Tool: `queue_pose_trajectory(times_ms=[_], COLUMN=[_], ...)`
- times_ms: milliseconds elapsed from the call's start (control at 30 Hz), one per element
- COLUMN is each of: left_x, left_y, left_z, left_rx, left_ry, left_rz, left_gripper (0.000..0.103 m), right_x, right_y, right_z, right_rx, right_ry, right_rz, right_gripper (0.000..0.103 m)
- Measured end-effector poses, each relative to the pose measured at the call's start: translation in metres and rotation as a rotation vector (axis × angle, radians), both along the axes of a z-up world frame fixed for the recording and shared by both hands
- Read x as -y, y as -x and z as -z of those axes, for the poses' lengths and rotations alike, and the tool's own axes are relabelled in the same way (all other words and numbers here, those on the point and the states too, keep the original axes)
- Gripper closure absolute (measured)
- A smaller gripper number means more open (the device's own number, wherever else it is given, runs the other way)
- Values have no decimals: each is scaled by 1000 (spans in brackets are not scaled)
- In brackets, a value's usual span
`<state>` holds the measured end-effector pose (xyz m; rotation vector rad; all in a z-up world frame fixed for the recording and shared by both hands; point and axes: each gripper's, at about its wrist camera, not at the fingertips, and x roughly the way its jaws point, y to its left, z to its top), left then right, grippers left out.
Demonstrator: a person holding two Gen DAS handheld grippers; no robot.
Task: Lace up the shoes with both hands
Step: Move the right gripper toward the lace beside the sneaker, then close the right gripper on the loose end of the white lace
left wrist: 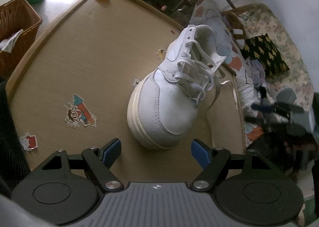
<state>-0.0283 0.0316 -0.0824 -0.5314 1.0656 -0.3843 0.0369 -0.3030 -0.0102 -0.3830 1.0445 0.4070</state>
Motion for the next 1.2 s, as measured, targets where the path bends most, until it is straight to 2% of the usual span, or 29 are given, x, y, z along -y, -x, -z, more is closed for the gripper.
queue_pose_trajectory(times_ms=[200, 333, 400, 467, 533, 800, 1200], left_x=[-1, -3, -4, -4, -4, -5, -8], left_y=[0, 1, 1, 1, 0, -3, -8], left_z=[2, 4, 4, 5, 5, 7, 10], left_rx=[-2, -5, -7, -8, -9, -15, -29], left_ry=[12, 22, 28, 33, 35, 57, 74], left_rz=[-3, -8, -10, -12, -12, -17, 0], left_gripper=[25, 25, 25, 25, 25, 25, 24], right_x=[-36, -75, -92, -111, -127, -159, -183], right_y=[31, 51, 61, 70, 77, 77, 64], right_z=[-5, -8, -6, -3, 1, 18, 39], right_rx=[-45, -86, -116, -146, -161, -221, -319], right_ry=[18, 61, 78, 104, 142, 200, 260], right_rz=[-209, -376, -456, -542, -602, -663, -646], right_gripper=[54, 64, 65, 82, 86, 88, 94])
